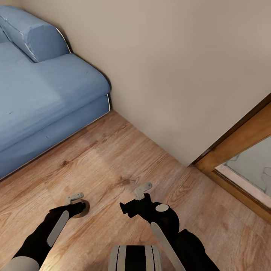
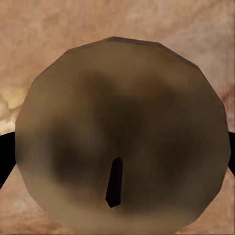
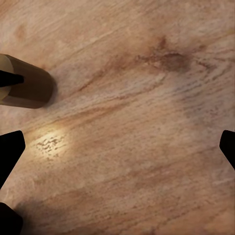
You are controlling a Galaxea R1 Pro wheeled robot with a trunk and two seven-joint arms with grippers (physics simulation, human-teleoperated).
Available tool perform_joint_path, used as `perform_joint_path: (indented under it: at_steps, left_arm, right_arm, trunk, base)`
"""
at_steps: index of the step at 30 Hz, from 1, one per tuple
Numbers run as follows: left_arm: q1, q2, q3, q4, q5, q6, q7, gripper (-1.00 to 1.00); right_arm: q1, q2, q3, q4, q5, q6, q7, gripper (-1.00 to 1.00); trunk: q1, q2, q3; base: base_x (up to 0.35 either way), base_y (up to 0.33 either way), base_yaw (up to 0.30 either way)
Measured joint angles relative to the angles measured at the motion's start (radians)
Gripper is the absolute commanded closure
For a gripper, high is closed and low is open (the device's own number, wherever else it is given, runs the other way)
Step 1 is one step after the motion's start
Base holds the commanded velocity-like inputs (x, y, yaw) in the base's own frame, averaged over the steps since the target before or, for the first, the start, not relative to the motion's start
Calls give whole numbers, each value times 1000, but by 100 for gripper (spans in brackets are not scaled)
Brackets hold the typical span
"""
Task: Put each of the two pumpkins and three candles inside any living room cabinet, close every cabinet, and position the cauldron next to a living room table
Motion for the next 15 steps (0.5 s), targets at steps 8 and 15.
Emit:
perform_joint_path:
  at_steps: [8, 15]
  left_arm:
    - [53, 2, 9, -115, -1, 25, 1, 100]
    - [232, -30, 106, -428, 25, 160, 12, 100]
  right_arm:
    - [0, -1, -4, 0, 0, 0, 4, -100]
    - [-10, 2, -8, 0, 0, -4, 5, -100]
  trunk:
    - [0, 0, 0]
    - [0, 0, 0]
  base:
    - [0, 0, 0]
    - [0, 0, 0]
